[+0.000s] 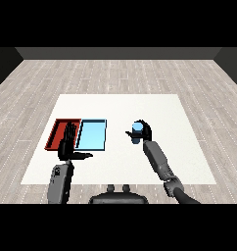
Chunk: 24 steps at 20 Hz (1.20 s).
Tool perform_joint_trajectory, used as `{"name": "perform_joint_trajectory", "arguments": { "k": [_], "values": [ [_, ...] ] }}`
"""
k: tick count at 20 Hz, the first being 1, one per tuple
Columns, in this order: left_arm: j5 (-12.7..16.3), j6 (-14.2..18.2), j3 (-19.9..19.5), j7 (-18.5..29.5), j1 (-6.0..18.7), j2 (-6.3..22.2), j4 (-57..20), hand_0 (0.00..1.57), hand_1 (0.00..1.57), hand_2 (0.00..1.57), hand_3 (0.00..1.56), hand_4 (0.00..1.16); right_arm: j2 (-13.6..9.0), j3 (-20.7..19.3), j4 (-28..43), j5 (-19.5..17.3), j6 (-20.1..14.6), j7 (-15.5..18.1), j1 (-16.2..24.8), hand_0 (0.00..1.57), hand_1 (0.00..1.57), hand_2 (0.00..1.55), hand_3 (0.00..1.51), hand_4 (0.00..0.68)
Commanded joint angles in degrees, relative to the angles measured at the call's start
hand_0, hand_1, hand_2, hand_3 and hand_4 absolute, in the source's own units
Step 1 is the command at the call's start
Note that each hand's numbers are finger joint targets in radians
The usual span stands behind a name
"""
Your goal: Pick the blue can and put it in the blue box
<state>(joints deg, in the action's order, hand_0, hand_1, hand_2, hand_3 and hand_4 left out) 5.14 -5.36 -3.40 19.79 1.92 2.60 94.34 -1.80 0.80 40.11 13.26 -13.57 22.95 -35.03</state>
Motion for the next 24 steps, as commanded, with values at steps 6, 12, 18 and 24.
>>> {"name": "perform_joint_trajectory", "arguments": {
  "k": [6,12,18,24],
  "values": [
    [-1.8,0.0,5.7,-8.9,3.4,-1.3,2.1,0.0,0.0,0.0,0.0,0.0,-3.9,5.0,16.5,-5.9,-2.5,-4.3,4.7,1.43,1.43,1.45,1.39,0.624],
    [-4.7,1.4,9.7,-5.5,2.9,-2.6,-4.7,0.0,0.0,0.0,0.0,0.0,-6.6,4.6,22.8,-7.6,-1.5,-11.9,0.8,1.42,1.42,1.44,1.41,0.622],
    [-2.9,3.2,12.4,-5.7,4.3,-2.6,-6.9,0.0,0.0,0.0,0.0,0.0,-3.4,9.3,36.3,-12.9,-4.8,-17.3,9.4,1.43,1.43,1.45,1.4,0.616],
    [0.5,7.2,18.7,-7.6,7.3,-2.6,-10.5,0.0,0.0,0.0,0.0,0.0,-3.3,10.9,43.2,-16.9,-6.0,-24.4,9.9,1.44,1.44,1.45,1.4,0.609]
  ]
}}
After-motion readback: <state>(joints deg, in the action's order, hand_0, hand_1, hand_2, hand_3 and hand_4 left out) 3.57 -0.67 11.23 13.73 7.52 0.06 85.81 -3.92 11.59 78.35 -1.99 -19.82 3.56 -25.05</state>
